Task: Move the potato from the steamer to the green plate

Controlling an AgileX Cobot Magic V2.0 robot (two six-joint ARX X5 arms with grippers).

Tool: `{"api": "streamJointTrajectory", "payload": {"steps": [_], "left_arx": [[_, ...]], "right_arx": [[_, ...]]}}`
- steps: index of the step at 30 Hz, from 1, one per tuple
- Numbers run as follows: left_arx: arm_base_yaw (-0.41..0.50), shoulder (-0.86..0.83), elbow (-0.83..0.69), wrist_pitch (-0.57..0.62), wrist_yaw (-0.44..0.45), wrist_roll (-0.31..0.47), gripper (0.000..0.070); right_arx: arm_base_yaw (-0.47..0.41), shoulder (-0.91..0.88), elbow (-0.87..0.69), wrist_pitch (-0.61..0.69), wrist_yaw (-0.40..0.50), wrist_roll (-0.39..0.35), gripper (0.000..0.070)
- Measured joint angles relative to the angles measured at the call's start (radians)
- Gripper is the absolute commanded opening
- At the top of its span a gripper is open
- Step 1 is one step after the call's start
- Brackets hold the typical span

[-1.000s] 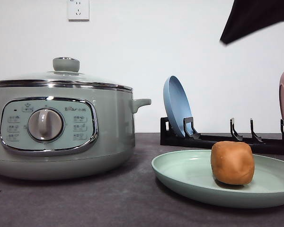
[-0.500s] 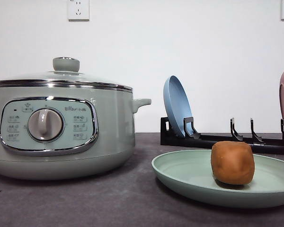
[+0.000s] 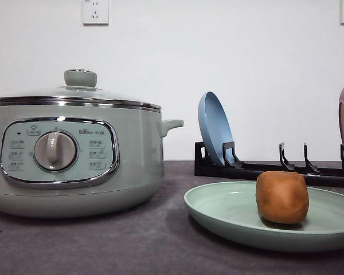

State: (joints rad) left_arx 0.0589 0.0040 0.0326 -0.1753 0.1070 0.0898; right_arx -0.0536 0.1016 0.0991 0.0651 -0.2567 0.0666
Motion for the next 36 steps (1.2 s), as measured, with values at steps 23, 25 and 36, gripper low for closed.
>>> {"api": "streamJointTrajectory", "payload": {"steps": [23, 25, 36], "left_arx": [[0.000, 0.000, 0.000, 0.000, 0.000, 0.000, 0.0009], [0.000, 0.000, 0.000, 0.000, 0.000, 0.000, 0.0009], [0.000, 0.000, 0.000, 0.000, 0.000, 0.000, 0.0009]], "right_arx": [[0.000, -0.095, -0.083, -0.223, 0.022, 0.000, 0.0000], [0.000, -0.095, -0.083, -0.222, 0.022, 0.000, 0.0000], [0.000, -0.095, -0.083, -0.222, 0.022, 0.000, 0.0000]]}}
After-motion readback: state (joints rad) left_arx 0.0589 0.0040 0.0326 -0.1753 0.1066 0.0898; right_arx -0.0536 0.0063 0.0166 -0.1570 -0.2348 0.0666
